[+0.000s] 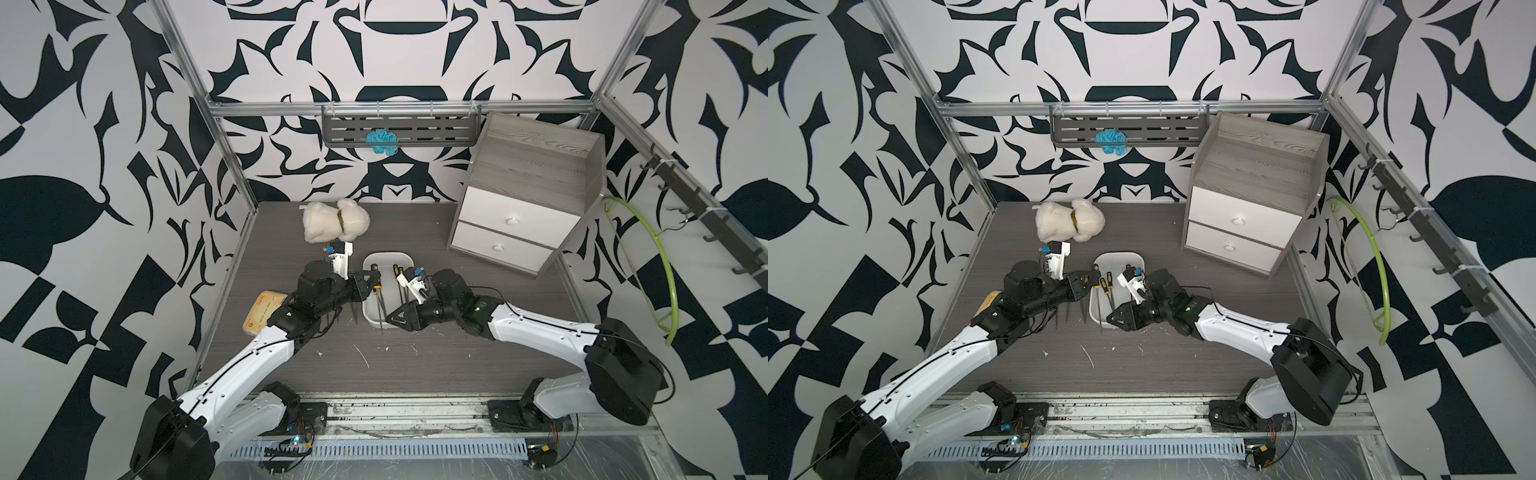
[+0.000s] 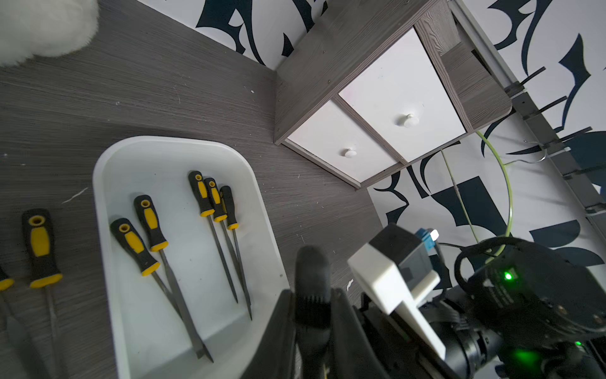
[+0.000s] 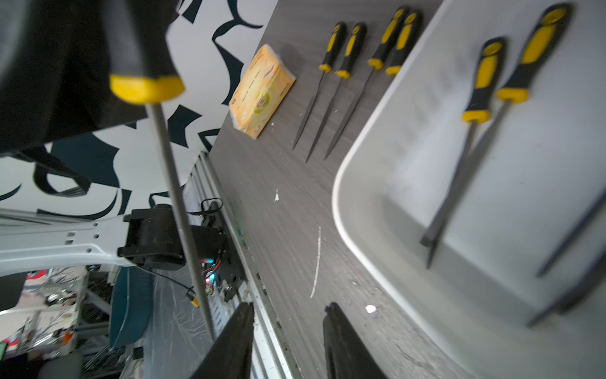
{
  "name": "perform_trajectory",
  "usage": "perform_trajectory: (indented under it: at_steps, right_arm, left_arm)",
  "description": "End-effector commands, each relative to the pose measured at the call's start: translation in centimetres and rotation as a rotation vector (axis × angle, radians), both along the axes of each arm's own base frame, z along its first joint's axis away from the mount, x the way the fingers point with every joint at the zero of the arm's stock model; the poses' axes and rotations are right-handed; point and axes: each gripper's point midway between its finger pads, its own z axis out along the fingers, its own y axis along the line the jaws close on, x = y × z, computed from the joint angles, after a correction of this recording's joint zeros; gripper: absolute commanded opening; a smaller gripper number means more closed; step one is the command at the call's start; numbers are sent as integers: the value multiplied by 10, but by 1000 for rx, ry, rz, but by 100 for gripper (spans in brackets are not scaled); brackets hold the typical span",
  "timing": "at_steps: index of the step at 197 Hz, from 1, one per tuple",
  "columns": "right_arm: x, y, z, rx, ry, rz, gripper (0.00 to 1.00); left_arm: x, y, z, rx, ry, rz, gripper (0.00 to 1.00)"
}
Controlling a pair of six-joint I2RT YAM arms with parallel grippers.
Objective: Take the file tool out of the storage box
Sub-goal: Pick up the file tool from the storage box.
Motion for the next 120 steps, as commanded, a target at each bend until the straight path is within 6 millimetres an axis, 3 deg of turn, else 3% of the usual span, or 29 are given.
perform_trajectory:
  at_steps: [1,38,73,89,120]
  right_arm:
    - [-1,25,39,149,-24,69,36]
    - [-1,18,43,163,-41,33,26]
    - [-4,8,53,155,-100,17,29]
    - [-8,11,55,165,-96,31,35]
    - [-18,26,49,154,-77,88,35]
  left_arm:
    - [-3,-1,4,-5,-33,-22,0]
    - [-3,4,3,33,-34,-3,0]
    - [-3,7,1,48,-34,8,0]
    - [-3,6,2,44,-34,3,0]
    - [-2,7,3,43,-41,10,0]
